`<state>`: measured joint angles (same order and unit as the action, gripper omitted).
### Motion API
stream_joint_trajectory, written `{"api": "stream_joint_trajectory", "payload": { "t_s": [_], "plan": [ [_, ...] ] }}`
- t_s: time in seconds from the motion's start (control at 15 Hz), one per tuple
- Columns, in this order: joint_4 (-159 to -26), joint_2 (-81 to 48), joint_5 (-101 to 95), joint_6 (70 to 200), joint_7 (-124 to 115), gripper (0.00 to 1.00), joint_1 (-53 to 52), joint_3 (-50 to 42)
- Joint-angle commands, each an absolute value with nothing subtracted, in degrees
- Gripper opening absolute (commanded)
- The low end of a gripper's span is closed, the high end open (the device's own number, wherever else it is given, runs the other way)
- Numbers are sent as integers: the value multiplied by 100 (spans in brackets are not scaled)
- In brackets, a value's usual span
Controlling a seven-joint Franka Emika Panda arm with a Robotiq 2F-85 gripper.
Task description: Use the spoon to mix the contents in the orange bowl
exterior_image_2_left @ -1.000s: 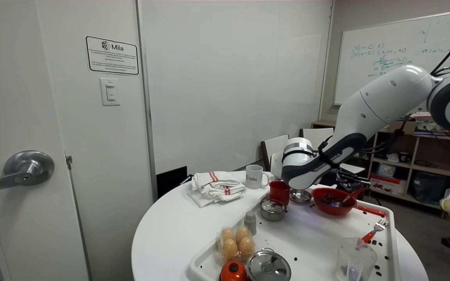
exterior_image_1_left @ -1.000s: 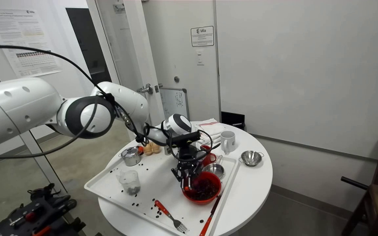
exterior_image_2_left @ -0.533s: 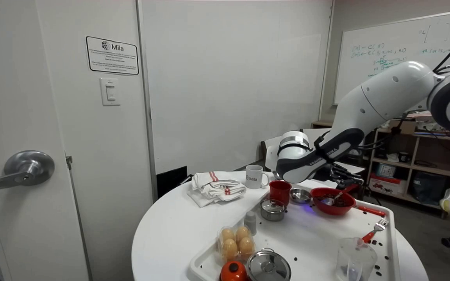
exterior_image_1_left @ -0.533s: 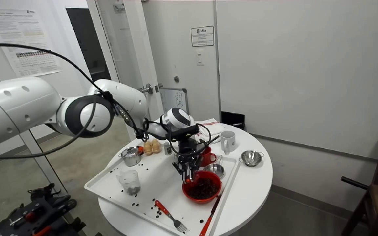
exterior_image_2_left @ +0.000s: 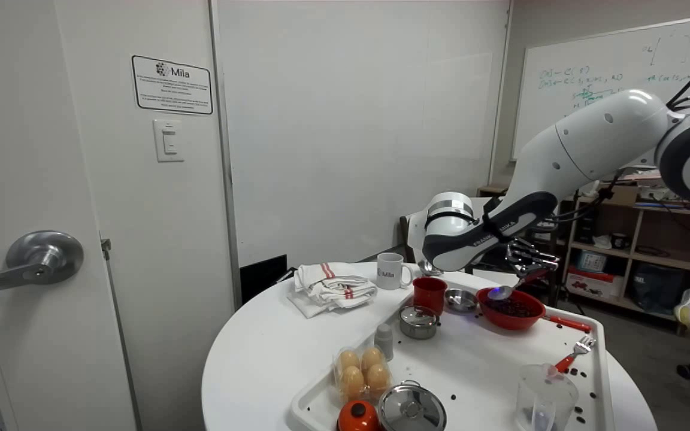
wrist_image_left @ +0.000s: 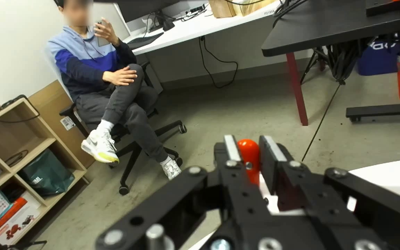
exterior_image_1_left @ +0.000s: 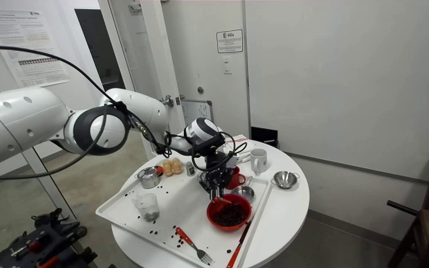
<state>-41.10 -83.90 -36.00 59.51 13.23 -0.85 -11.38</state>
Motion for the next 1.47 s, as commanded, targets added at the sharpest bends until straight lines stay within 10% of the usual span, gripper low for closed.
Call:
{"api": "stream_joint_trajectory", "payload": {
  "t_s": [0.0, 1.4],
  "plan": [
    [-3959, -8390, -3598, 5658, 1028, 8, -121, -1235],
    [-8538, -4889, -1932, 10136, -1092, 8, 230, -274]
  ]
}}
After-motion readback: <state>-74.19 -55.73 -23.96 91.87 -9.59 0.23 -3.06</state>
